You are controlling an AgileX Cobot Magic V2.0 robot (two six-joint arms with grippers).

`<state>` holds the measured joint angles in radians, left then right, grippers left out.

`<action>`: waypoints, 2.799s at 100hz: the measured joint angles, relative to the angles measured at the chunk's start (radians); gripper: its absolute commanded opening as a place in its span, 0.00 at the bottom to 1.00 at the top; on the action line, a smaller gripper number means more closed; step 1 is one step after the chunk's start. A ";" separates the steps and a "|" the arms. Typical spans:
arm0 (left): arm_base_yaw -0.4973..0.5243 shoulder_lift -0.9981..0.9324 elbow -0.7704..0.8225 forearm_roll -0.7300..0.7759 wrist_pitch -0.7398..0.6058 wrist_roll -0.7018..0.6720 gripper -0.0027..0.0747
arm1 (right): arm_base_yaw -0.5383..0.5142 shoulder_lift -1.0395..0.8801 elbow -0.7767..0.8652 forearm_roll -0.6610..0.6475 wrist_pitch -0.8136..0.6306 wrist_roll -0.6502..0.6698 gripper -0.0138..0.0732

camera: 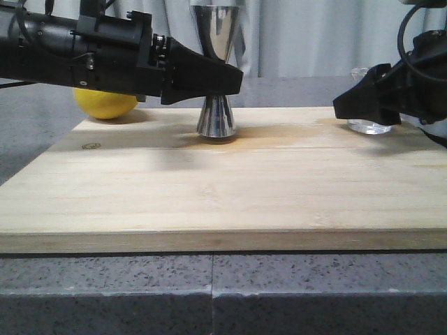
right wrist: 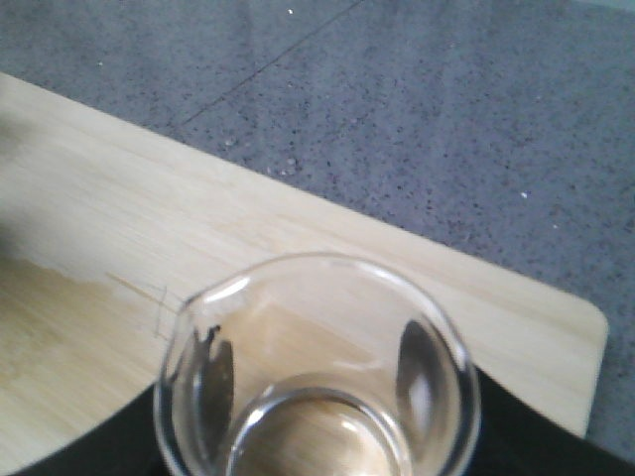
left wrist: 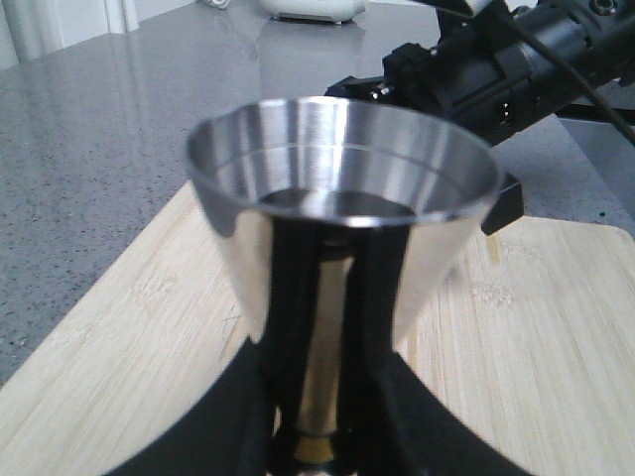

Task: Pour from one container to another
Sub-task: 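Lower the beaker onto the board corner and open the right gripper, then open the left gripper and withdraw it from the jigger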

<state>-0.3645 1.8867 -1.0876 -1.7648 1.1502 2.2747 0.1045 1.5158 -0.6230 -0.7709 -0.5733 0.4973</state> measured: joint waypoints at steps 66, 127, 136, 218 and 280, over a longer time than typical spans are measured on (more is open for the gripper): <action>0.000 0.000 0.000 0.000 0.000 0.000 0.01 | 0.000 -0.074 0.000 0.000 0.007 0.023 0.80; 0.000 0.000 0.000 0.000 0.000 0.000 0.01 | 0.000 -0.341 0.000 0.000 0.007 0.029 0.80; 0.000 0.000 0.000 0.000 0.000 0.000 0.01 | 0.000 -0.343 0.000 0.000 0.007 0.029 0.80; 0.000 0.000 0.000 0.000 -0.051 0.000 0.02 | 0.000 -0.343 0.004 0.000 0.007 0.031 0.80; 0.000 0.000 0.000 -0.004 -0.040 0.000 0.72 | 0.000 -0.343 0.004 0.000 0.007 0.031 0.80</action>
<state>-0.3645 1.8867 -1.0876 -1.7683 1.1104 2.2747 0.1045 1.1724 -0.6193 -0.7709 -0.5659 0.5287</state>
